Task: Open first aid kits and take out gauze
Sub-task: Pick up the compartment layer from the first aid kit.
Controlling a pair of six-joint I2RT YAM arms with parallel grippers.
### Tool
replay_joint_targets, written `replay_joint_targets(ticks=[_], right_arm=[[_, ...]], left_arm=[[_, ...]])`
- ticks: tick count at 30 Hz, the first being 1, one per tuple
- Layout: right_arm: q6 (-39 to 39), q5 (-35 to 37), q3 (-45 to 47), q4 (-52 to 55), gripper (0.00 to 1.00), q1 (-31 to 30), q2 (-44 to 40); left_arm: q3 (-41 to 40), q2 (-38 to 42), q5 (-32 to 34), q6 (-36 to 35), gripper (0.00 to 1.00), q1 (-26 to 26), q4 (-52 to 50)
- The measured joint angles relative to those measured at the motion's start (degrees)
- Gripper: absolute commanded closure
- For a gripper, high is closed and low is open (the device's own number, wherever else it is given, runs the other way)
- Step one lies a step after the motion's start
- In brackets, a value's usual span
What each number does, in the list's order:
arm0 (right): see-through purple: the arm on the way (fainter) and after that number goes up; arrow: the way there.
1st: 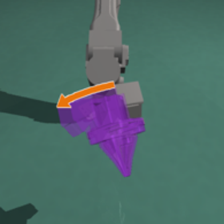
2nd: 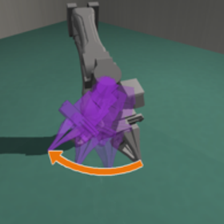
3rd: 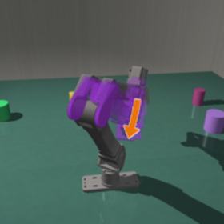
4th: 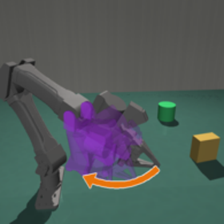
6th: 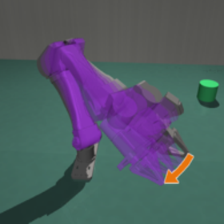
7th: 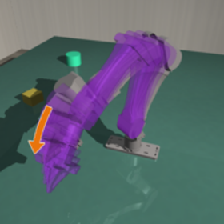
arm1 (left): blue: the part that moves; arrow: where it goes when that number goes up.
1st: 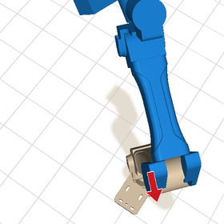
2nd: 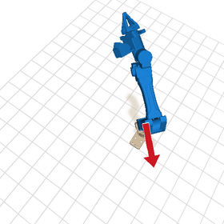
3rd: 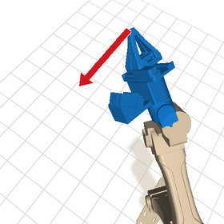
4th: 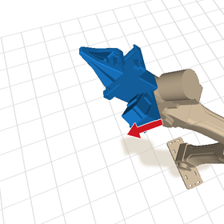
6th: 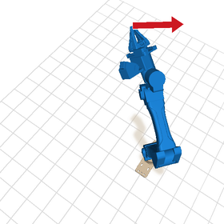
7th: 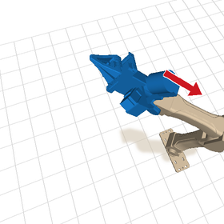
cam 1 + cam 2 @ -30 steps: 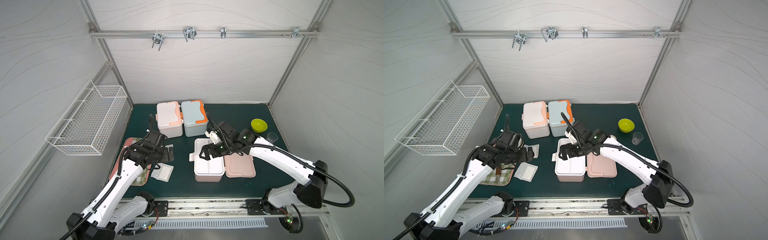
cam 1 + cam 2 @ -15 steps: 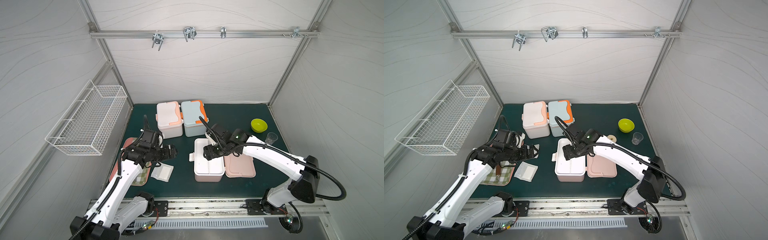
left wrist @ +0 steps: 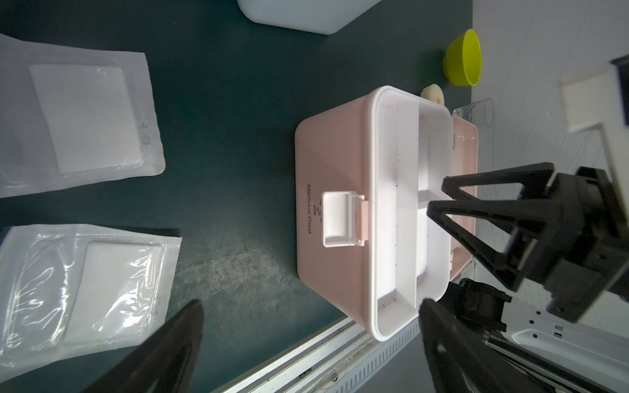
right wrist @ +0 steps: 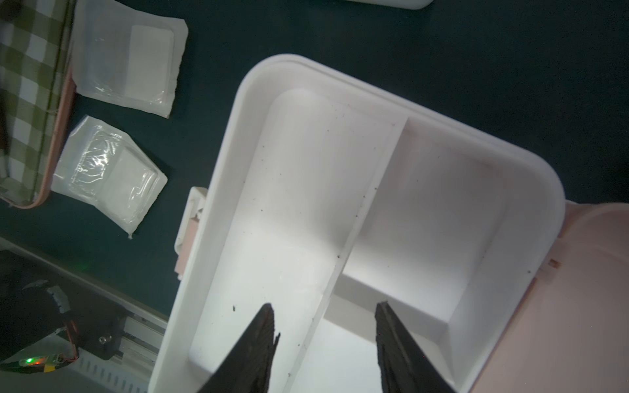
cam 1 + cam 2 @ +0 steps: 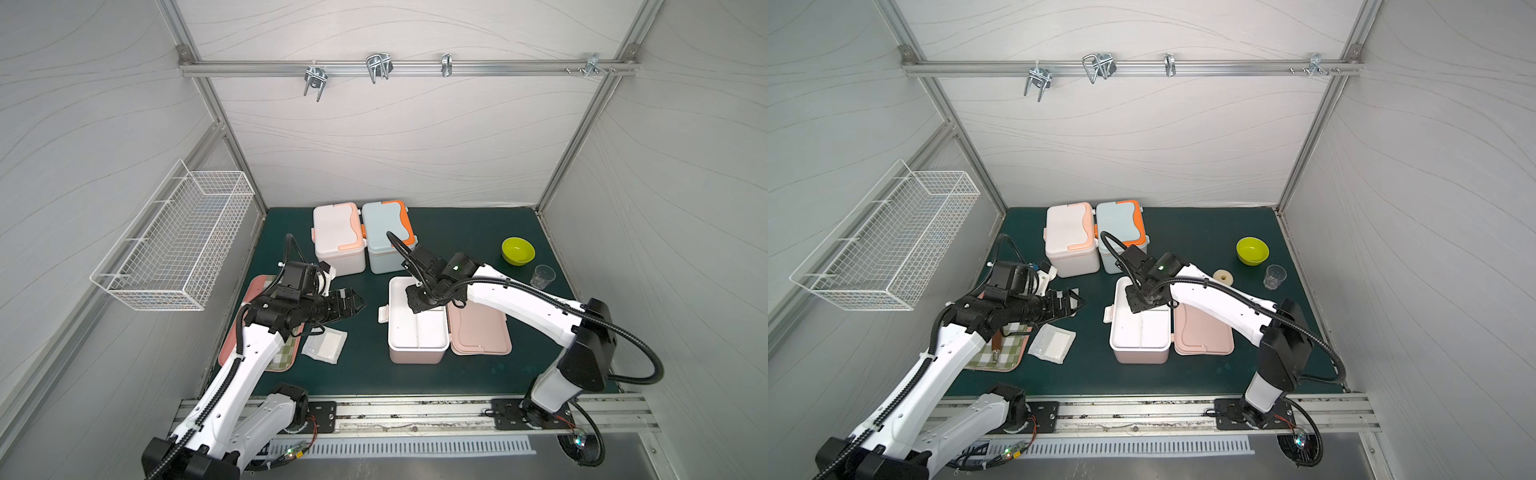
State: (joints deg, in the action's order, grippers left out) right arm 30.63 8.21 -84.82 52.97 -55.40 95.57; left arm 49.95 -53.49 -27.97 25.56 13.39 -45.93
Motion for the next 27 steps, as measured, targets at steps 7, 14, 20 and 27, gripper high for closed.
replay_joint_targets(ticks=[7, 14, 20, 27], right_arm=[[2.7, 3.4, -3.8, 0.7, 0.68, 0.5, 6.4], [5.7, 7.3, -5.0, 2.8, 0.7, 0.5, 9.4], [7.6, 8.2, -5.0, 2.7, 0.79, 0.5, 9.7], [9.9, 9.5, -6.0, 2.7, 0.94, -0.3, 10.6]], left_arm=[[-0.5, 0.2, -1.7, 0.0, 0.01, 0.0, 1.0], [-0.8, 0.2, -2.5, 0.0, 0.01, 0.2, 1.4], [-0.9, 0.3, -2.5, -0.1, 0.01, 1.0, 1.5], [-0.9, 0.3, -2.5, -0.1, 0.01, 2.3, 1.5]])
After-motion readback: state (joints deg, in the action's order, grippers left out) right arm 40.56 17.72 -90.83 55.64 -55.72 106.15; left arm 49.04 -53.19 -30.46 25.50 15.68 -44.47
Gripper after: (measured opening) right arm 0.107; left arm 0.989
